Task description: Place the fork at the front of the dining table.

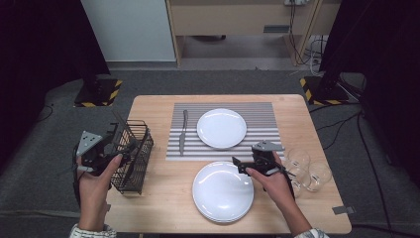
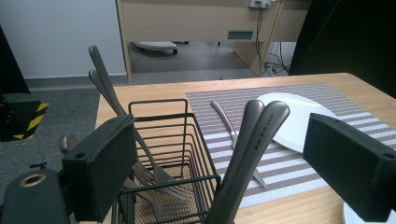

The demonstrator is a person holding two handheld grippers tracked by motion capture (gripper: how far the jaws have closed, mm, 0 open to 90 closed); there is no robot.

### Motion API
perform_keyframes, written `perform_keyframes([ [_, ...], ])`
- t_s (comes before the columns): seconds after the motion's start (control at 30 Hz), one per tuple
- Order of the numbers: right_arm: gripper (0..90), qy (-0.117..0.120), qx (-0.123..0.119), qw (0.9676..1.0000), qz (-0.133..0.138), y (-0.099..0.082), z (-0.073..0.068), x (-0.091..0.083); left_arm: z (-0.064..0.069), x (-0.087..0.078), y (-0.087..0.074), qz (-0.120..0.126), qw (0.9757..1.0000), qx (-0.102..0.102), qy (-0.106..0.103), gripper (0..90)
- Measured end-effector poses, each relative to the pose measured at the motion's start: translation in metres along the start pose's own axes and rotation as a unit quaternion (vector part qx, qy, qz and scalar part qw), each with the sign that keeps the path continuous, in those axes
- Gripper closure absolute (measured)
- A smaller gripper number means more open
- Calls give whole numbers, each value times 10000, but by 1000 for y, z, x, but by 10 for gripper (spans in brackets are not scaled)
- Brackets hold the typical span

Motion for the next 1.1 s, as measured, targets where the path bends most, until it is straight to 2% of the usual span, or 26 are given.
perform_keyframes([
  [0.17,82,-4,-10,10000,9,0,0,0,-3,-5,6,68,10000,19,25,93],
  [0.53,82,-15,7,10000,7,1,1,-1,-28,-7,6,90,9995,-42,287,94],
  [0.77,82,-17,1,10000,-6,0,1,-1,-45,-10,-1,148,9986,-277,424,114],
  [0.97,82,-6,-3,10000,-25,-1,1,0,-51,-10,-1,164,9985,-277,452,133],
  [1.1,82,0,-28,10000,-37,-2,0,0,-58,-6,-8,121,9983,-372,442,194],
])
Point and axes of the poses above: each handheld gripper's, and its own axes: x roughly forward along the jaws, y roughly out of its top, z roughly to its right, the point moved 5 cm from there along x, roughly forward along the jaws, and after that the axes turned 14 degrees about -y, right-handed, at the moved point
